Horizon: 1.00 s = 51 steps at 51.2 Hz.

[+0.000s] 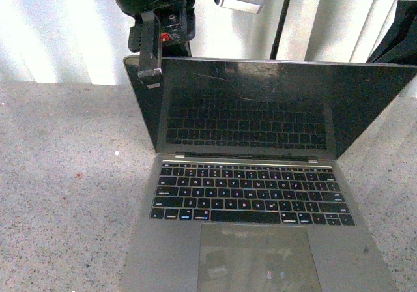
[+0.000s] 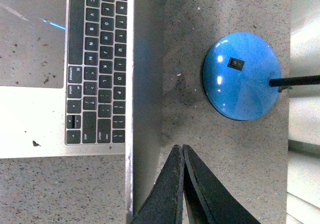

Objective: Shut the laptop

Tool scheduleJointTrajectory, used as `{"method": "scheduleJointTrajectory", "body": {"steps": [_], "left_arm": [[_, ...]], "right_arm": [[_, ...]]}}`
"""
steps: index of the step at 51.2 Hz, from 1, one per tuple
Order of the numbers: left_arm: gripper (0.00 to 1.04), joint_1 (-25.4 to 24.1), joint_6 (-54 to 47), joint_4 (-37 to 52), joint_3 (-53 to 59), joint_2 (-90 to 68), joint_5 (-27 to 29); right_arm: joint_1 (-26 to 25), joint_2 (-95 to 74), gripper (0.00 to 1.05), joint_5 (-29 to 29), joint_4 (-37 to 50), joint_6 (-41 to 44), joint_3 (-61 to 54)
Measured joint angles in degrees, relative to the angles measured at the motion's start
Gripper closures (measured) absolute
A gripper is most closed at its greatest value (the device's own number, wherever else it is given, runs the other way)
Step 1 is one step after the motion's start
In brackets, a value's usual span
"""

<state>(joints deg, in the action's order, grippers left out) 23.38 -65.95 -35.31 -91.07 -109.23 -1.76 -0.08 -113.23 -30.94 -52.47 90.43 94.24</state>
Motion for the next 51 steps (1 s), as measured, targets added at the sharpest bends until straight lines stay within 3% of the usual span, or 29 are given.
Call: {"method": "scheduleJointTrajectory", "body": {"steps": [17,51], "left_arm": [[1.01,0.07,-0.02,-1.38,5.16,3.26,-1.27],[1.01,3.34,-0.02,1.97,14.97,6.93,-1.7]], "right_arm": [[1.38,2.69,1.02,2.43,-4.26,-2.32,-3.15],[2.47,7.19,1.02,2.14,-1.44,-3.72,-14.14]]}}
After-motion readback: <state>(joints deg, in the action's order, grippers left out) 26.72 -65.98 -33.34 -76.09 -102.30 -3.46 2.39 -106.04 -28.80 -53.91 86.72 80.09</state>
